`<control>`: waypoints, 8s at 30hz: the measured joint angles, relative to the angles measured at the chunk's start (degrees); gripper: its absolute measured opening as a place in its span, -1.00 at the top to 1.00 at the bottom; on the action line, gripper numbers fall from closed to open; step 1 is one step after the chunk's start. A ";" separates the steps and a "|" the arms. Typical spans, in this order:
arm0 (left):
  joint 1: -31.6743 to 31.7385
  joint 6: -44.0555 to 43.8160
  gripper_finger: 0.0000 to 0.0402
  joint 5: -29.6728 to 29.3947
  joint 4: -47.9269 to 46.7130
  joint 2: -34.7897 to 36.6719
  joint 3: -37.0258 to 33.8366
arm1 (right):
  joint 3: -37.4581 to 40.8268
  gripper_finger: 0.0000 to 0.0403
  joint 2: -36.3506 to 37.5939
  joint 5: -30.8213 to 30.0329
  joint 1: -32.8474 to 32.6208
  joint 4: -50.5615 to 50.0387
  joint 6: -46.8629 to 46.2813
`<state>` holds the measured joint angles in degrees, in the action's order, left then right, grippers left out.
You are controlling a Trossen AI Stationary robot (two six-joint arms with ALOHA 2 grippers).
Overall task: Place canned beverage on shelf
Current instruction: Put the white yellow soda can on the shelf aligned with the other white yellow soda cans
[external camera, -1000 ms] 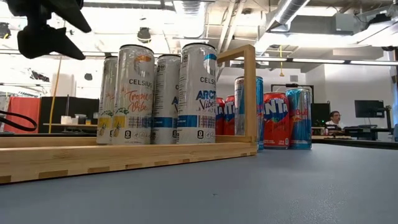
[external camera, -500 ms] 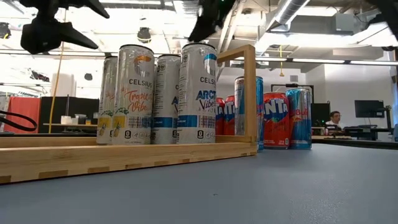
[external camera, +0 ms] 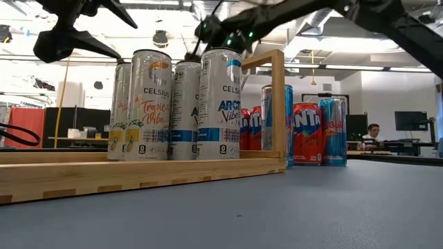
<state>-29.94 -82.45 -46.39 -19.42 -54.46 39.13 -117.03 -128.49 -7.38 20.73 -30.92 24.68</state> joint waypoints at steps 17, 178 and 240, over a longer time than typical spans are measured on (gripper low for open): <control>0.47 2.38 -0.26 -0.81 -0.57 -0.02 0.00 | -13.36 -0.27 -14.71 0.01 2.86 -11.16 0.27; 62.24 111.79 -0.22 44.18 -23.70 -39.47 14.20 | -17.70 -0.17 18.23 12.09 -3.17 -46.94 -12.65; 37.08 178.15 -0.24 -20.72 5.08 -29.52 31.71 | -17.64 -0.17 26.70 30.92 2.39 -37.84 -9.47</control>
<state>7.14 95.70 -67.11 -14.34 -83.99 70.85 -134.67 -101.79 23.54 23.12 -68.75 15.21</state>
